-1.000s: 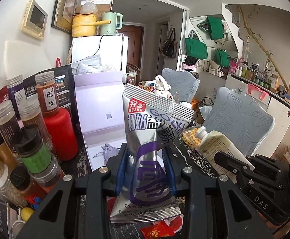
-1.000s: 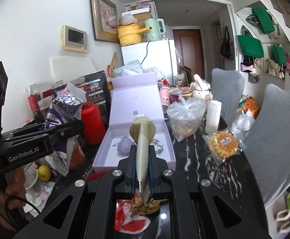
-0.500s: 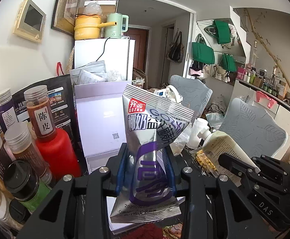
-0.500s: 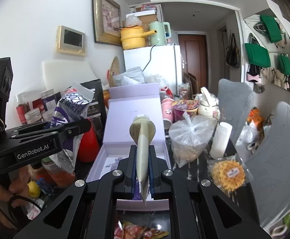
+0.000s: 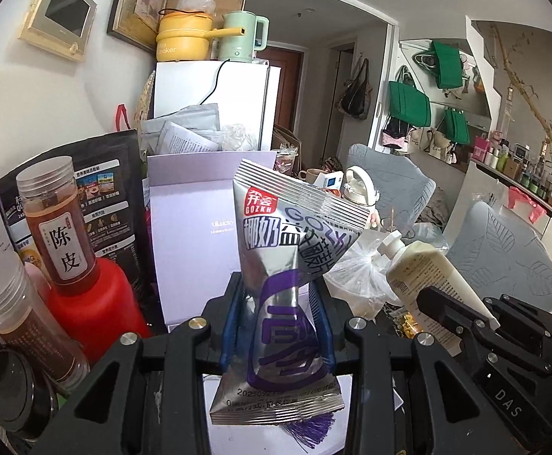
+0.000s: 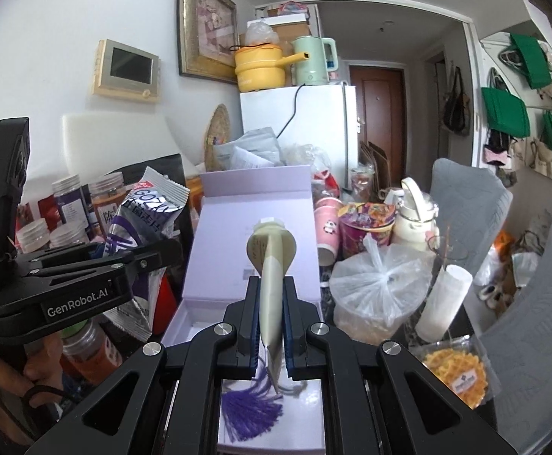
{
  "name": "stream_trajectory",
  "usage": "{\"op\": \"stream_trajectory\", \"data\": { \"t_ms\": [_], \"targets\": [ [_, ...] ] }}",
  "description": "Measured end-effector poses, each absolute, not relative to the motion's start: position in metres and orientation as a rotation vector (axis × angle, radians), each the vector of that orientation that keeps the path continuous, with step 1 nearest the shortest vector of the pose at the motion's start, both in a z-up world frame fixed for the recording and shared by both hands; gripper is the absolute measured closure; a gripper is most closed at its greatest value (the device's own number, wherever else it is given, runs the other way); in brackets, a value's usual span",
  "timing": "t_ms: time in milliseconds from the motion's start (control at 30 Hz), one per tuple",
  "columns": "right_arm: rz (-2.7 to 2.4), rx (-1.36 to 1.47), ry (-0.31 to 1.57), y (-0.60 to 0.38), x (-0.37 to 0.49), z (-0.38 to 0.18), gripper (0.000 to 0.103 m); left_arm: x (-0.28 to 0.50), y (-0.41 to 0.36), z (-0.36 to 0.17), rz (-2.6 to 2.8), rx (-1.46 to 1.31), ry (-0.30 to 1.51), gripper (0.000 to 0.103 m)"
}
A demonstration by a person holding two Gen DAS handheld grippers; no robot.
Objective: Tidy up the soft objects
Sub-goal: 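Lift and carry the snack bag and lotion tube over the white box with both grippers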
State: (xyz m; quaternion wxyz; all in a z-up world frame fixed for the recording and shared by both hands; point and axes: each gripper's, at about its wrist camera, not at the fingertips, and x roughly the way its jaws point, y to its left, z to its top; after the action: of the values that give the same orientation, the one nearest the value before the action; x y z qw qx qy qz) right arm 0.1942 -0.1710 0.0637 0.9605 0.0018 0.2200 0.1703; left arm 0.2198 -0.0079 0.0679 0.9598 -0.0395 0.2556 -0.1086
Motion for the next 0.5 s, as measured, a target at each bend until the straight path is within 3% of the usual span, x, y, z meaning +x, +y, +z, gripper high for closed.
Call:
{"op": "stream_trajectory", "data": {
  "t_ms": [500],
  "targets": [
    [0.375,-0.004,0.534,-0.161,0.248,0.030,0.093,0.266,-0.011,0.023,-0.165,-0.048,0.635,0.069]
  ]
}}
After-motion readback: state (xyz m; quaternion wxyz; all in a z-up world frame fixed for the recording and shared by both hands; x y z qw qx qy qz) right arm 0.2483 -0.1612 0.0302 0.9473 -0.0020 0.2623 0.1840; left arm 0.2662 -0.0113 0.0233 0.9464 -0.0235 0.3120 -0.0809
